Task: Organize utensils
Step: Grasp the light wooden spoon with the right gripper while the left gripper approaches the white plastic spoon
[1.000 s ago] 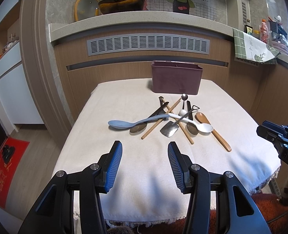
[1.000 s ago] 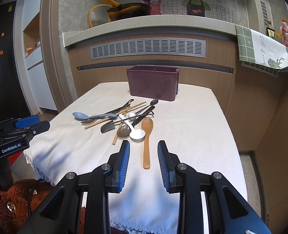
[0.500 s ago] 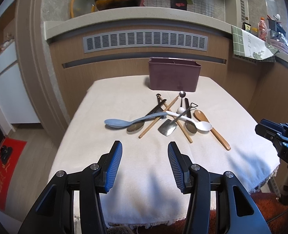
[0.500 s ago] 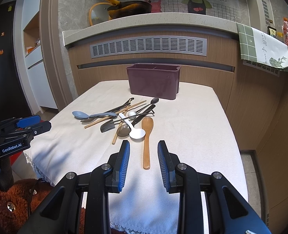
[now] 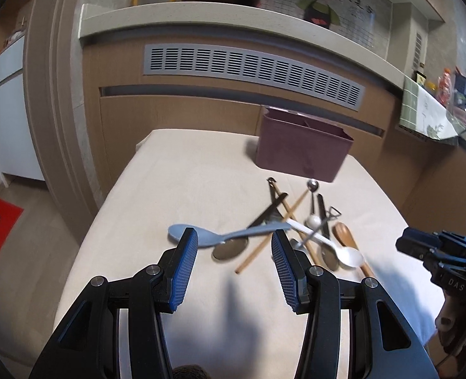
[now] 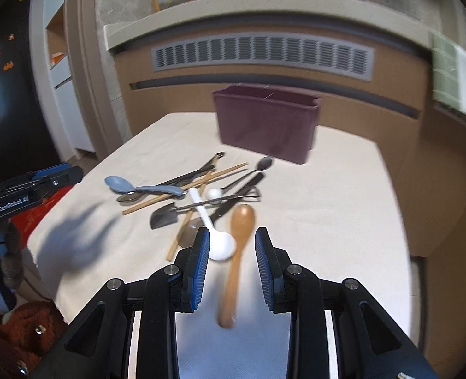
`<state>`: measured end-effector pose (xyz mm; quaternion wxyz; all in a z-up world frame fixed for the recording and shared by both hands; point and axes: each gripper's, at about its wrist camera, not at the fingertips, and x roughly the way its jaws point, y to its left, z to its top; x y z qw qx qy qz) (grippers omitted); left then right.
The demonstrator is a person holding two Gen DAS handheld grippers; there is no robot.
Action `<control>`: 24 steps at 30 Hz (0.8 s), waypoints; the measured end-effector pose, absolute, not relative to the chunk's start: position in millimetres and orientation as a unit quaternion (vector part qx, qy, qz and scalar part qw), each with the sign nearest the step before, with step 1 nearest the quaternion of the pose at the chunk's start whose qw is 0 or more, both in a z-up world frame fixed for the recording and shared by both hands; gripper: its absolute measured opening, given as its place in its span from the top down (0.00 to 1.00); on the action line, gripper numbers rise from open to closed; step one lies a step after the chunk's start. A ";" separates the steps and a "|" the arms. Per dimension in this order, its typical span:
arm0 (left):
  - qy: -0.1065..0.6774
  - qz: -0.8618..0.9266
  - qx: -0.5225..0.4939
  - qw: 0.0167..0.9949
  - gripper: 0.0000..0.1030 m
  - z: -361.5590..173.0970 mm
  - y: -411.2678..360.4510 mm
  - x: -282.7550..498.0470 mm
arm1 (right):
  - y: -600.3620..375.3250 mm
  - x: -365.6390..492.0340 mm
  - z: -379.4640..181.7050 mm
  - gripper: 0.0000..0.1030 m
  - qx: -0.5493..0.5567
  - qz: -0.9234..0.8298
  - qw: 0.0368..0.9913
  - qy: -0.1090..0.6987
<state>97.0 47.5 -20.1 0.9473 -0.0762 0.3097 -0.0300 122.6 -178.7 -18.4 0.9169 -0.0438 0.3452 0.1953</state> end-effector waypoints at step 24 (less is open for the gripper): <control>0.351 -0.012 -0.086 0.932 0.52 -53.8 67.5 140.2 | -155.4 213.2 -76.1 0.72 -0.040 0.168 0.879 0.445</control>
